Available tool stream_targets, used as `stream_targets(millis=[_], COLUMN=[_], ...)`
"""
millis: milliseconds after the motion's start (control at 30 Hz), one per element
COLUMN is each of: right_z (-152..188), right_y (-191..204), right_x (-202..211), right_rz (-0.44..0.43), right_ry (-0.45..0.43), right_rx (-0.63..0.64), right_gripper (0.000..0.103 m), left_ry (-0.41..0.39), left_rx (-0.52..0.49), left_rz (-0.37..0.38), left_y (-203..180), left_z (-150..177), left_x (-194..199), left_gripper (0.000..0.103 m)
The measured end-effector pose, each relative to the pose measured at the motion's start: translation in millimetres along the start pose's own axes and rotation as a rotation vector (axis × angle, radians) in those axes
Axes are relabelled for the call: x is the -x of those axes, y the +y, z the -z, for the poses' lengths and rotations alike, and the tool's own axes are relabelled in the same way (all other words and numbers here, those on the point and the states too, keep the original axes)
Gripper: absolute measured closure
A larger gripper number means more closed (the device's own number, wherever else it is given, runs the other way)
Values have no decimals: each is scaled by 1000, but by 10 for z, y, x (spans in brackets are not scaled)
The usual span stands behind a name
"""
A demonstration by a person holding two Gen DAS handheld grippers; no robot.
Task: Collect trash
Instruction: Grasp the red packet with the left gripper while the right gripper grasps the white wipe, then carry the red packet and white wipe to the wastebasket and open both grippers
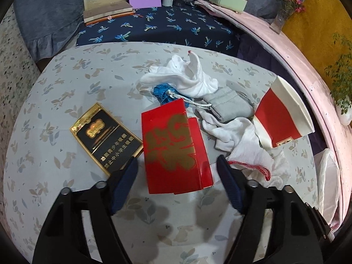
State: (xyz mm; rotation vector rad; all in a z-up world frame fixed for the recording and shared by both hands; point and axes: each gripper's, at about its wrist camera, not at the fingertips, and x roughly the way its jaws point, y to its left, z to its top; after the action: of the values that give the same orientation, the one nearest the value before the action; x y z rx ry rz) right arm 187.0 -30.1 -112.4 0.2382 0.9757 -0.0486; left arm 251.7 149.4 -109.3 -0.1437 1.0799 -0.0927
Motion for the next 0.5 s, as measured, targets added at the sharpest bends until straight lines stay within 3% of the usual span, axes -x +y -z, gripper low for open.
stream_targets(millis=[67, 133, 200, 300, 500], right_z=[1, 14, 27, 31, -15], right_y=[-20, -42, -48, -78, -97], right_x=[-47, -81, -80, -21, 239], right_rz=[-5, -19, -23, -39, -62], right_ry=[12, 26, 29, 16, -43], right_rx=[-4, -8, -5, -16, -23], right_gripper=[72, 82, 93, 98, 99], left_ry=[16, 27, 24, 12, -22], left_rx=[-11, -15, -19, -27, -22], left_rz=[1, 10, 5, 8, 22], left_y=[-16, -19, -21, -32, -37], left_z=[4, 13, 19, 29, 61], left_x=[-51, -82, -81, -40, 116], left_gripper=[52, 69, 76, 98, 100])
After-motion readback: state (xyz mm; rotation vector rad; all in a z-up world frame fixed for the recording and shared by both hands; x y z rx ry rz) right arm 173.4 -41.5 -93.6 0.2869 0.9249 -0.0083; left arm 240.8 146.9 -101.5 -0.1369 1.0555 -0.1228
